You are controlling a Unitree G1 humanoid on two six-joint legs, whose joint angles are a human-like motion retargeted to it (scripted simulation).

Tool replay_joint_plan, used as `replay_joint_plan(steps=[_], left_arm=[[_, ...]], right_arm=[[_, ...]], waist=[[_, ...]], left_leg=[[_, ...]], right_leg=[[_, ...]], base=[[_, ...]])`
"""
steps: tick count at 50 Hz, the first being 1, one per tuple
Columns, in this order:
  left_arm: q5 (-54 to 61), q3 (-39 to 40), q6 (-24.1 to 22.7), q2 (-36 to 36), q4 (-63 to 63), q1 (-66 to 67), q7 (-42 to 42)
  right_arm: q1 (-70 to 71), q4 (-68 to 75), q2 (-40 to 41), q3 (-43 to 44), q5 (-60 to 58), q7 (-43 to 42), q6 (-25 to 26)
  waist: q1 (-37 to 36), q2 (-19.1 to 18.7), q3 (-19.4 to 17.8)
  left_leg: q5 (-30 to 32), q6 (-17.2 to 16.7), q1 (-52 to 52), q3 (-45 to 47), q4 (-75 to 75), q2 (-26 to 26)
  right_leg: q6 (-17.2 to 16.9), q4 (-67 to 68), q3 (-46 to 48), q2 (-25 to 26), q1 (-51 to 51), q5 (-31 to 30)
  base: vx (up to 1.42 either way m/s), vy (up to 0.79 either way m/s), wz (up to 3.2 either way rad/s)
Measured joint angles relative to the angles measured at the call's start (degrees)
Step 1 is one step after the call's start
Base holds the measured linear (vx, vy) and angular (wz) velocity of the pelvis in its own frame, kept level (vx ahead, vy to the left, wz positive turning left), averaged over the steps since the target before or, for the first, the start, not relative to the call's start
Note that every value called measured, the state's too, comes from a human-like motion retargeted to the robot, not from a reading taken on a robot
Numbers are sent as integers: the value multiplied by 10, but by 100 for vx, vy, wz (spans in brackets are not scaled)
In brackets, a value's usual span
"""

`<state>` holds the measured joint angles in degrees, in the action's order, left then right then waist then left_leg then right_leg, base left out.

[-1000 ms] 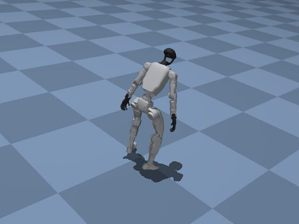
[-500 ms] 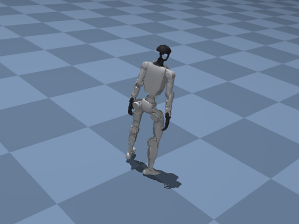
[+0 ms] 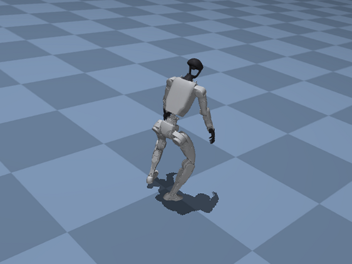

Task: Upper body actions

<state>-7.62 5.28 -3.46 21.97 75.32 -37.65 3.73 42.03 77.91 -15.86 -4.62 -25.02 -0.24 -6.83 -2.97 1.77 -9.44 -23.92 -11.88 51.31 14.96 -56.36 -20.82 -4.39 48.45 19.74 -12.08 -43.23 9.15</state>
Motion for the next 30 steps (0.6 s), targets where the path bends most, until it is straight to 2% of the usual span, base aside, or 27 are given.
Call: replay_joint_plan(steps=[3, 8, 11, 15, 19, 23, 26, 30], left_arm=[[-24, -10, 8, 19, -4, -55, 4], [-41, -22, 15, 45, 0, -115, 7], [-58, -21, 21, 64, 9, -140, 11], [-75, -16, 32, 87, 17, -142, 5], [-77, -7, 23, 100, 14, -104, 11], [-57, 1, 28, 96, 23, -41, 29], [-34, 7, 29, 72, 29, 31, 22], [-19, 45, 18, 2, 46, 150, 17]], right_arm=[[48, 6, -14, 3, 4, -2, -5], [112, 24, -33, -14, -7, -18, -9], [143, 30, -41, -24, -30, -26, -5], [140, 2, -38, -16, -34, -4, -15], [102, -23, -38, -9, -32, 4, -40], [37, -30, -37, -5, -50, -4, -36], [-30, -19, -27, -5, -69, -31, -30], [-137, 23, -18, -9, -70, -48, -17]], waist=[[-13, 21, -5], [-19, 30, -12], [-24, 32, -20], [-24, 31, -34], [-22, 26, -36], [-12, 20, -33], [-4, 17, -24], [4, 27, -2]], left_leg=[[-47, -16, 85, -7, -122, -10], [-90, -15, 187, -25, -249, -17], [-106, -7, 227, -28, -296, -21], [-107, -1, 226, -28, -304, -25], [-82, -2, 185, -25, -243, -22], [-32, -1, 101, -11, -122, -8], [20, 7, 17, 6, -2, 13], [100, 33, -118, 34, 192, 63]], right_leg=[[12, 130, -29, 8, -102, 45], [42, 264, -21, 16, -207, 95], [61, 310, -7, 18, -244, 110], [72, 317, 1, 17, -245, 111], [61, 254, -6, 18, -202, 86], [34, 129, -17, 14, -116, 35], [16, 12, -19, 6, -30, -11], [1, -168, -13, -15, 102, -84]], base=[[-16, -6, -23], [-14, -3, -3], [-12, 0, -13], [-1, 1, -2], [0, 0, 0], [2, 3, 9], [12, 7, 20], [26, 10, 26]])
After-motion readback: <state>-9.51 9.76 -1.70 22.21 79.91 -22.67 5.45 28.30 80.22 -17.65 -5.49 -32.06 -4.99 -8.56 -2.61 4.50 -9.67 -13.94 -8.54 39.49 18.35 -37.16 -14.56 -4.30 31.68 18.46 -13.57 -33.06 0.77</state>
